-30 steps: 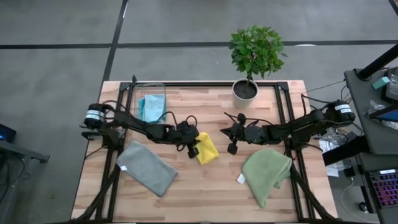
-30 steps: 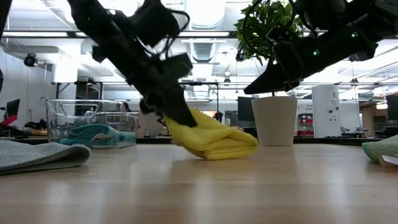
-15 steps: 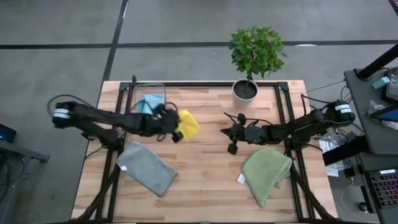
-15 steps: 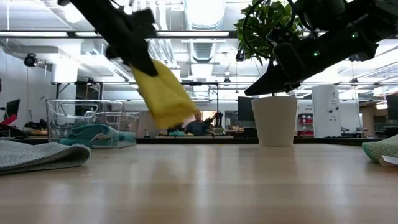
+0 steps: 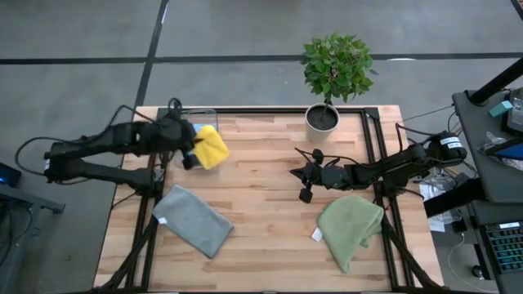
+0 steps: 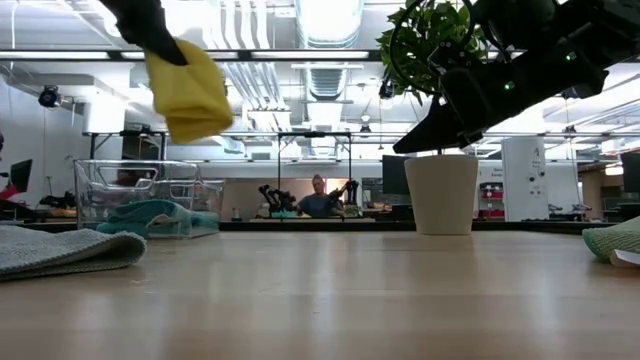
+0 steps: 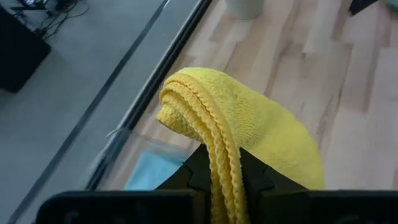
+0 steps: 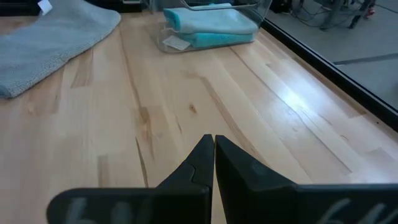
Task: Fold microfiber towels
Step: Stack the folded yellow microfiber towel on top of the light blue microfiber towel on the bin
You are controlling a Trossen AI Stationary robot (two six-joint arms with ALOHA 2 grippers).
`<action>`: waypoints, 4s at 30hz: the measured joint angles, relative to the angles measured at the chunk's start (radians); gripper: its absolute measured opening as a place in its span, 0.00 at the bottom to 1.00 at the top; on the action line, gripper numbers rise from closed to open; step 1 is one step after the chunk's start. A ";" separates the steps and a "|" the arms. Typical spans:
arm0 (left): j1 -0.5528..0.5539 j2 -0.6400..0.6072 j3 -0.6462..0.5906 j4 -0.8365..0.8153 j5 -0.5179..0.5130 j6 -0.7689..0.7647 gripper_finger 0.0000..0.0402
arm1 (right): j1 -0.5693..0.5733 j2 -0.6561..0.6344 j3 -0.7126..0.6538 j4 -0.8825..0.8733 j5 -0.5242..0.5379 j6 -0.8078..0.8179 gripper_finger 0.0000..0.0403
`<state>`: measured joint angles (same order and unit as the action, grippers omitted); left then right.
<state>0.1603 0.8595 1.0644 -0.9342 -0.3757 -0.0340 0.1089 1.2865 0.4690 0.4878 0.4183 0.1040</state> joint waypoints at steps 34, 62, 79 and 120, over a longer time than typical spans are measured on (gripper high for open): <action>0.487 0.194 0.077 -0.302 0.308 0.541 0.04 | 0.000 0.000 0.000 -0.004 -0.002 -0.011 0.02; 0.634 0.627 0.016 0.027 0.200 0.727 0.04 | 0.000 0.000 0.000 -0.038 0.001 -0.018 0.02; 0.632 0.686 0.028 0.001 0.000 0.722 0.37 | 0.000 0.000 0.000 -0.039 0.001 -0.019 0.02; 0.484 0.595 -0.199 0.191 0.326 0.460 0.28 | 0.000 0.000 0.000 -0.039 0.002 -0.016 0.02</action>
<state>0.6445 1.4544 0.8654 -0.7436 -0.0498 0.4255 0.1089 1.2865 0.4690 0.4488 0.4202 0.0876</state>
